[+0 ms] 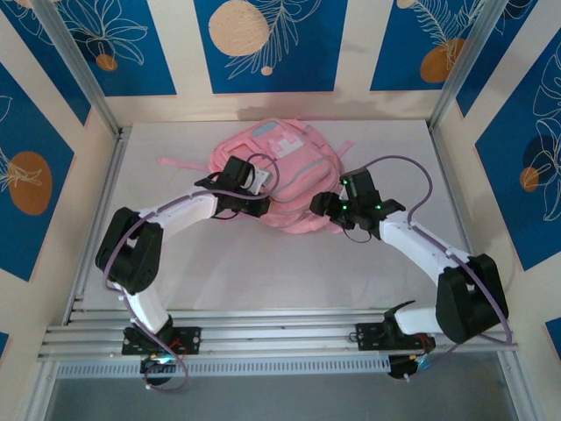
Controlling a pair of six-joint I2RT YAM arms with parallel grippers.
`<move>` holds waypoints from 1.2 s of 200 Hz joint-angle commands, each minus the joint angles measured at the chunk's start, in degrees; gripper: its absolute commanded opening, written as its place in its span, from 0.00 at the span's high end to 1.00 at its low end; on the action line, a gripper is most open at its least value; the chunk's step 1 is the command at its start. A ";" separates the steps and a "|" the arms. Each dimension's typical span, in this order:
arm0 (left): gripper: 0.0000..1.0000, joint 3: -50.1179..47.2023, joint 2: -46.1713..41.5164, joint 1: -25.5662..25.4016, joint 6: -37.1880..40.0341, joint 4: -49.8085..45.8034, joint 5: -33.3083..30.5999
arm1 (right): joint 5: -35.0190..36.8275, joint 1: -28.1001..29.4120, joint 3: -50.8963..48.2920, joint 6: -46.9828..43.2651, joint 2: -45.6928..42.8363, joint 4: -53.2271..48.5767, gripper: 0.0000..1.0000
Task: Pack the student bag
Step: Zip the student bag at the top-center of the table.
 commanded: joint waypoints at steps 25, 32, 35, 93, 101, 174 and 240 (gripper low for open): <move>1.00 2.77 -1.65 -5.70 1.88 -7.34 1.72 | 0.33 1.61 -1.69 4.84 9.29 11.26 0.65; 1.00 3.36 -1.45 -6.06 1.50 -7.23 2.86 | 0.11 1.91 -1.10 5.02 10.81 12.20 0.68; 1.00 3.78 -1.33 -6.25 1.23 -7.10 3.43 | -0.02 2.05 -0.80 5.06 11.49 12.59 0.69; 0.97 12.44 5.99 -9.63 -5.14 -0.81 13.12 | -3.17 6.39 4.15 4.20 20.26 15.24 0.77; 0.96 13.89 6.95 -9.89 -5.55 -1.07 13.22 | -3.08 6.67 4.27 4.03 20.22 14.78 0.77; 0.29 8.51 -2.36 -6.58 -11.39 -3.72 2.57 | 2.92 6.94 0.97 -1.37 7.29 1.48 0.72; 0.22 -0.70 -9.13 0.92 -18.19 0.83 0.18 | 3.70 9.22 10.94 -14.27 10.99 -2.30 0.60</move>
